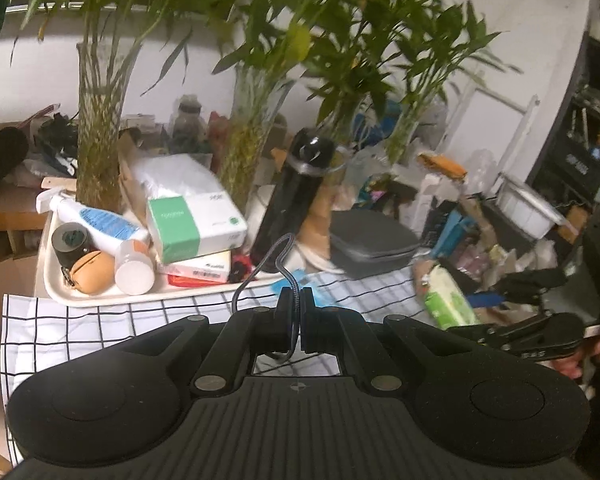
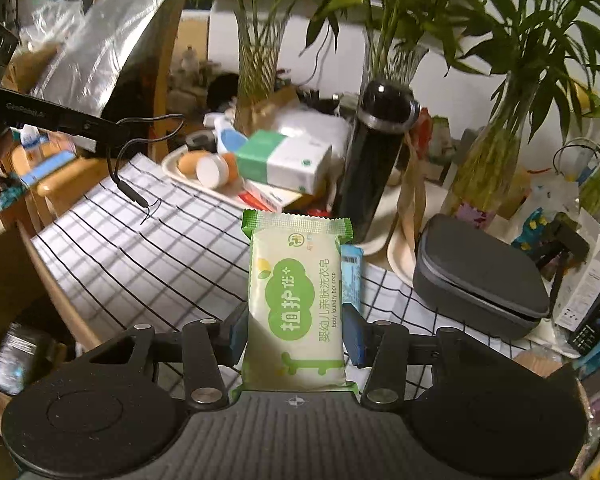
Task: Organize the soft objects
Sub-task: 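Lift the wipes packet with right tool while left tool lifts the cable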
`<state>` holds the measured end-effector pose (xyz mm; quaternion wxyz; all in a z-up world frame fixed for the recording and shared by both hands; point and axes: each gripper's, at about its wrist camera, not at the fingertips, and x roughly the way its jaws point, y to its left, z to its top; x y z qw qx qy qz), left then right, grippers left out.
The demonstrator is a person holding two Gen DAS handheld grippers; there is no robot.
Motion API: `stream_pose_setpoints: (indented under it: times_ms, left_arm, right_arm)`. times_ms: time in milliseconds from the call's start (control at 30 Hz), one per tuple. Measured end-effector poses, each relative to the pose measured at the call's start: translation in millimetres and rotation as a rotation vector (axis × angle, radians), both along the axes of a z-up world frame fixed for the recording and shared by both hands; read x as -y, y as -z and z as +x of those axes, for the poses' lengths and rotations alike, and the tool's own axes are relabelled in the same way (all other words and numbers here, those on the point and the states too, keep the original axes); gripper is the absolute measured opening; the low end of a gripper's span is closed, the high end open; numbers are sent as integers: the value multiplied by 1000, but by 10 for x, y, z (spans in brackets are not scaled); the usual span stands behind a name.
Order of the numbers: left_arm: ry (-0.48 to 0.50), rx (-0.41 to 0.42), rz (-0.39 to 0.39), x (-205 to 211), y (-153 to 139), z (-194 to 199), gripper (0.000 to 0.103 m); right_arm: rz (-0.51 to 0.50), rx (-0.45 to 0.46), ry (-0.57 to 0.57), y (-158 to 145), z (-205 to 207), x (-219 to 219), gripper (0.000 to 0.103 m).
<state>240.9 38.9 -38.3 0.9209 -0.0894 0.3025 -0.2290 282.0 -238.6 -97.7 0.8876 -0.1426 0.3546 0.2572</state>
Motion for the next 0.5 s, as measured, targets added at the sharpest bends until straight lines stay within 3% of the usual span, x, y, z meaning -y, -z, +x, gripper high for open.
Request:
stream_pose_setpoints:
  times_ms: [500]
  left_arm:
    - [96, 84, 59, 317, -639, -862, 4]
  right_arm:
    - [136, 66, -16, -318, -594, 51, 51]
